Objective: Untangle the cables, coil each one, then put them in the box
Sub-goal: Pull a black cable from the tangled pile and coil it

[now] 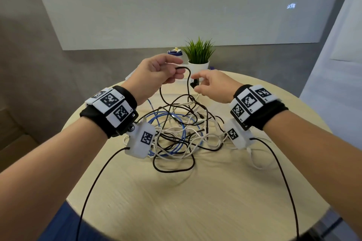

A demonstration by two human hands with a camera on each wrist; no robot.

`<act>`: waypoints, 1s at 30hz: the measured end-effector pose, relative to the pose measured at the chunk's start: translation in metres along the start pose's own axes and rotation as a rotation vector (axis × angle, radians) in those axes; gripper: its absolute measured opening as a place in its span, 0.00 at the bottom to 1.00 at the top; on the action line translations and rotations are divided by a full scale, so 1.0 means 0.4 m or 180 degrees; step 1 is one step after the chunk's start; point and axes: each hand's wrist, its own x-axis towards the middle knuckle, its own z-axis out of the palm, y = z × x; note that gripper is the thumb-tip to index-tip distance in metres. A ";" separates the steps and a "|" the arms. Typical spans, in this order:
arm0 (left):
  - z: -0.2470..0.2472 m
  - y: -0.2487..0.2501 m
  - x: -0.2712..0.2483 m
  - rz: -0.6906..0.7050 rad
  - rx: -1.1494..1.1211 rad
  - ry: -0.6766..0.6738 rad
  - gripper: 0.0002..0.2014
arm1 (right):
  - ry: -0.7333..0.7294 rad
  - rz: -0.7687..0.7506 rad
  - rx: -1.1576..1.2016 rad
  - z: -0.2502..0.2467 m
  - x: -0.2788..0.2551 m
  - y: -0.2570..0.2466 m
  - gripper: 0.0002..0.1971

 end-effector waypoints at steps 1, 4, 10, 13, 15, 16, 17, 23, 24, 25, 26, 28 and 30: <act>0.001 0.005 -0.003 0.0089 -0.0098 -0.0034 0.13 | -0.0043 -0.0043 0.0009 0.003 0.004 -0.004 0.19; 0.000 0.019 -0.006 0.0320 -0.0335 -0.0126 0.12 | -0.0199 -0.0111 -0.0118 0.015 0.012 -0.008 0.09; 0.003 0.039 -0.008 0.0402 -0.0453 -0.0186 0.12 | -0.0523 -0.0062 -0.0249 0.032 0.009 0.006 0.06; 0.000 0.039 -0.006 0.0286 -0.0272 -0.0041 0.13 | -0.0322 -0.0106 -0.0108 0.022 0.008 0.003 0.10; -0.001 0.032 -0.005 0.0052 0.0008 0.0065 0.13 | -0.0197 -0.0088 0.0013 0.009 0.010 0.001 0.12; -0.002 0.026 -0.005 -0.0069 0.0164 0.0085 0.13 | -0.0159 -0.0077 0.0057 0.003 0.013 -0.001 0.11; -0.003 0.019 -0.007 -0.0162 0.0314 0.0090 0.12 | -0.0111 -0.0067 0.0101 -0.001 0.015 -0.003 0.10; 0.015 -0.019 -0.014 -0.0640 0.0986 -0.0144 0.10 | 0.0467 0.0018 0.1081 -0.007 0.035 -0.011 0.10; 0.025 -0.025 -0.016 -0.0737 0.1024 -0.0246 0.11 | 0.0483 -0.0009 0.1320 -0.008 0.038 -0.015 0.10; 0.035 -0.030 -0.019 -0.0820 0.1042 -0.0365 0.12 | 0.0472 -0.0020 0.1642 -0.010 0.038 -0.021 0.10; 0.044 -0.037 -0.022 -0.0895 0.1055 -0.0493 0.14 | 0.0456 -0.0017 0.1984 -0.016 0.038 -0.027 0.10; 0.056 -0.048 -0.027 -0.1032 0.1080 -0.0699 0.14 | 0.0504 -0.0082 0.2375 -0.033 0.033 -0.040 0.09; 0.057 -0.053 -0.030 -0.1167 0.1105 -0.0853 0.13 | 0.0705 -0.0277 0.2348 -0.055 0.030 -0.045 0.07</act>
